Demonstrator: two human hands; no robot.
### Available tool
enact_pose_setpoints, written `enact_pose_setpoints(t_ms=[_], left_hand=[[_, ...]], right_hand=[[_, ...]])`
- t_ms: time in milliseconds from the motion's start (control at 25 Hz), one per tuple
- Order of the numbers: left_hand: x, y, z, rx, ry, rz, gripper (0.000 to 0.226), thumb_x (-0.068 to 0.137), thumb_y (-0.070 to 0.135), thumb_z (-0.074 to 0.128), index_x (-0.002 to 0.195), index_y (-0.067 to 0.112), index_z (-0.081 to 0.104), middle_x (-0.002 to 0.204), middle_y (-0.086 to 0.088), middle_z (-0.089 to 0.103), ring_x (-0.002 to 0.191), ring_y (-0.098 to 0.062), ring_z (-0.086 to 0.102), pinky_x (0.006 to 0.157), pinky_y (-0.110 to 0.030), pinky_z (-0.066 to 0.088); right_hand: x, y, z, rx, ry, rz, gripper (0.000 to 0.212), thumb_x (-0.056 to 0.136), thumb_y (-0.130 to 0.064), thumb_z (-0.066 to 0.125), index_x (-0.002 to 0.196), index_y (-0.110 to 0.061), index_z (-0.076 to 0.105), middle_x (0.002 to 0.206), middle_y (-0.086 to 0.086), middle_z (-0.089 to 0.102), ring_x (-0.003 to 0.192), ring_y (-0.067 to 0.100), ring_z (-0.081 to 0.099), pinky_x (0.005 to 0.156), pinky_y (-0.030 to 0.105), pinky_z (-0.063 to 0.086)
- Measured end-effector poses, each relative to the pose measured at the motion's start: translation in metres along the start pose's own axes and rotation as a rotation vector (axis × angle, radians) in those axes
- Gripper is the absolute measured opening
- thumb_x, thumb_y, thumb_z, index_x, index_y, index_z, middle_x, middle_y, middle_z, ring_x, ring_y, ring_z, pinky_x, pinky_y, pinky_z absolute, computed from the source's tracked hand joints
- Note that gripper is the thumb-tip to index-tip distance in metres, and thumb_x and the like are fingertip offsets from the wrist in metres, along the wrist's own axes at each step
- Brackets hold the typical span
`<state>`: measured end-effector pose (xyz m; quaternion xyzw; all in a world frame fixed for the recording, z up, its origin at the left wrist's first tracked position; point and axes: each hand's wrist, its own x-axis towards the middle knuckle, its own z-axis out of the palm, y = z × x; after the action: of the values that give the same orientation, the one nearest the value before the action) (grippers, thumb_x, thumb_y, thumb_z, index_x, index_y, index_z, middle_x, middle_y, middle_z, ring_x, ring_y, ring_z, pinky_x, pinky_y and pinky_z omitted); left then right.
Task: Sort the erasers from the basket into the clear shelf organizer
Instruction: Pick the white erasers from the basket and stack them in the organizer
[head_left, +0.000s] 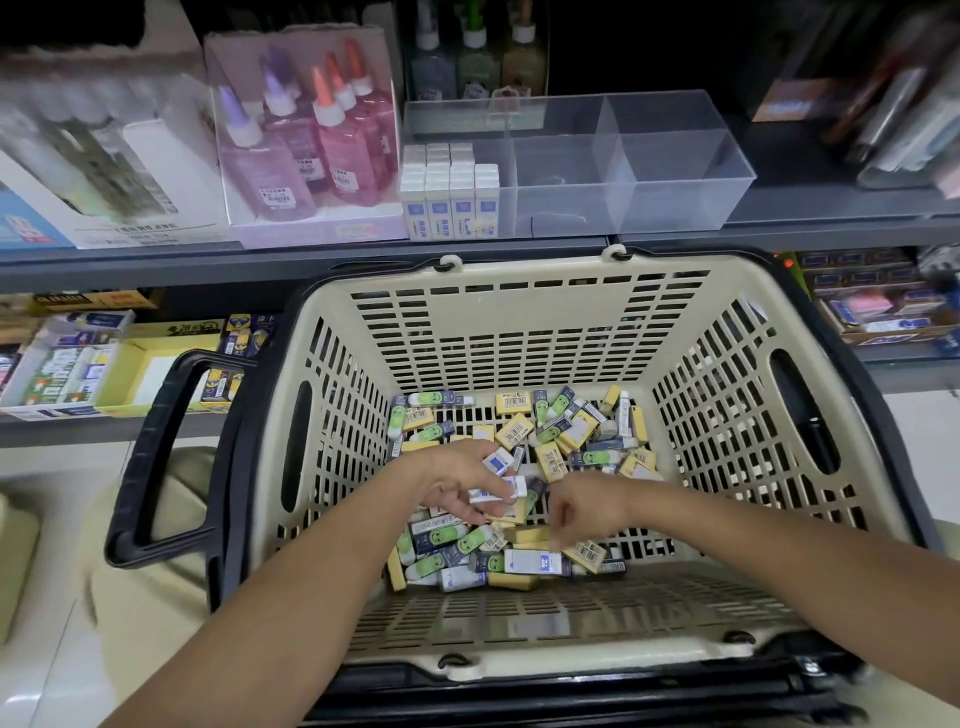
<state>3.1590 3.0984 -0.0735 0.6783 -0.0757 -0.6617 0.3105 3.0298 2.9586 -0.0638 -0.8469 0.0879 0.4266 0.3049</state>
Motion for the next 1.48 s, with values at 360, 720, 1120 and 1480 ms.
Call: enact_pose_setpoints(t_ms=[360,720,1120,1480], left_hand=[[-0.002,0.001,0.001,0.029,0.020,0.030,0.085,0.085,0.006,0.066,0.149,0.014,0.011,0.142,-0.011,0.042,0.080,-0.012,0.065,0.081,-0.031,0.055],[-0.007,0.004,0.002,-0.074,-0.068,0.056,0.039,0.085,0.020,0.066,0.116,0.024,0.043,0.118,-0.003,0.053,0.083,-0.013,0.063,0.076,-0.041,0.057],[0.003,0.009,0.004,-0.231,-0.016,0.167,0.074,0.083,0.025,0.067,0.143,0.011,0.027,0.140,-0.009,0.044,0.113,-0.023,0.057,0.059,-0.027,0.055],[0.003,0.018,0.004,-0.436,0.042,0.241,0.031,0.076,0.003,0.072,0.100,0.013,0.056,0.088,-0.008,0.066,0.061,-0.012,0.065,0.056,-0.025,0.054]], right_hand=[[0.005,-0.007,0.031,-0.380,0.068,-0.012,0.023,0.080,-0.029,0.068,0.093,-0.011,0.063,0.095,0.003,0.064,0.085,0.021,0.057,0.059,0.028,0.041],[0.006,-0.013,-0.005,0.619,0.224,-0.075,0.019,0.082,-0.004,0.067,0.082,-0.014,0.051,0.073,0.005,0.066,0.055,0.001,0.063,0.050,0.014,0.047],[-0.008,0.049,-0.059,0.200,0.723,0.441,0.027,0.086,-0.032,0.063,0.070,-0.010,0.061,0.067,0.005,0.064,0.063,0.022,0.062,0.060,0.028,0.049],[0.003,0.055,-0.062,0.241,0.599,0.534,0.029,0.082,-0.023,0.062,0.058,-0.009,0.053,0.058,0.005,0.058,0.051,0.018,0.052,0.050,0.020,0.040]])
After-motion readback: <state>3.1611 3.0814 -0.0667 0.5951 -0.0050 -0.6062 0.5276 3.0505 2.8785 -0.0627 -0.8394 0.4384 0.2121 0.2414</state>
